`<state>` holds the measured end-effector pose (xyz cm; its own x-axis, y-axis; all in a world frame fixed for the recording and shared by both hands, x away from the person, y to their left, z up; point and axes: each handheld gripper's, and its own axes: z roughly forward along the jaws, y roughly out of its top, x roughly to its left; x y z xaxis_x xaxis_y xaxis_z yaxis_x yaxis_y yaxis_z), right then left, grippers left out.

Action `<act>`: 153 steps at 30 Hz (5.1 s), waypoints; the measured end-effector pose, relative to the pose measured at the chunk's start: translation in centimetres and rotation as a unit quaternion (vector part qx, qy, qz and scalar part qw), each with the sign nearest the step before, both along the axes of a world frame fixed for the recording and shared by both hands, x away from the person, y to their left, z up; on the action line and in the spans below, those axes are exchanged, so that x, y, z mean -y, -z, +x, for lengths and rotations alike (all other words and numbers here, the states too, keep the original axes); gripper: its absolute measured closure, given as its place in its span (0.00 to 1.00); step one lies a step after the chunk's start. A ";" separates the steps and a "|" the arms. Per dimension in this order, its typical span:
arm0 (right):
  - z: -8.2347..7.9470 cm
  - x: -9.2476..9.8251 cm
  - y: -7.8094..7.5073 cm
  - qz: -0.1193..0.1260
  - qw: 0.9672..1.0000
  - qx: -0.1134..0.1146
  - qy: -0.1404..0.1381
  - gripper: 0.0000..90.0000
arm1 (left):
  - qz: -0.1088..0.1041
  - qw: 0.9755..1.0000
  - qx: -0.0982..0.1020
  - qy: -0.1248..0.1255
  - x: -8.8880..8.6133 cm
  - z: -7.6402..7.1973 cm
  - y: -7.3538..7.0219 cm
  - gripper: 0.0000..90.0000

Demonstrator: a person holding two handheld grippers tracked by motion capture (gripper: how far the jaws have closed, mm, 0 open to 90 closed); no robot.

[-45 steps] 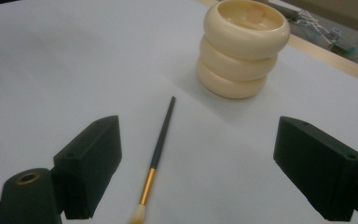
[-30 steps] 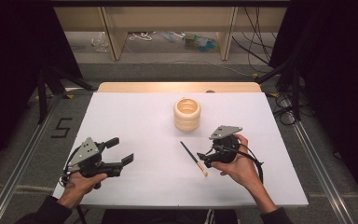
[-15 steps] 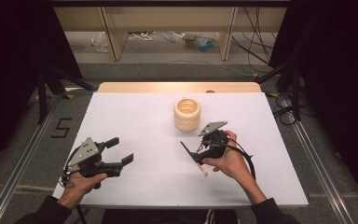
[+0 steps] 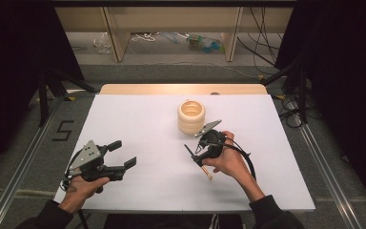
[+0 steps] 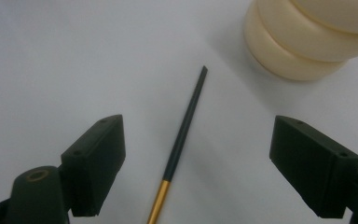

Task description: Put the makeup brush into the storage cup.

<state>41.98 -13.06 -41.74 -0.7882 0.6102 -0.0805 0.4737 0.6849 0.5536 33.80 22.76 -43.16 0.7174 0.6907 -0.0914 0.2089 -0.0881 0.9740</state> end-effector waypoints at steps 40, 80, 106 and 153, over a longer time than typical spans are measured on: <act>1.7 -1.7 2.5 -0.077 0.995 -0.069 -0.011 0.29 | -0.001 1.000 0.000 0.000 0.0 0.0 0.0 0.17; 2.8 -3.2 3.4 -0.123 0.986 -0.112 -0.009 0.43 | -0.001 1.000 0.000 0.002 0.0 0.0 0.0 0.17; 3.2 -3.4 3.8 -0.132 0.980 -0.151 -0.013 0.62 | -0.001 1.000 0.000 0.002 0.0 0.0 0.0 0.17; 3.6 -4.0 3.7 -0.153 0.975 -0.164 0.005 0.86 | -0.002 1.000 -0.001 0.002 0.1 -0.1 -0.1 0.17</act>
<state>45.61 -9.05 -45.45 -0.7963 0.6049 -0.0045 0.5983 0.7886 0.1420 33.74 22.69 -43.11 0.7196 0.6877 -0.0957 0.2106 -0.0848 0.9739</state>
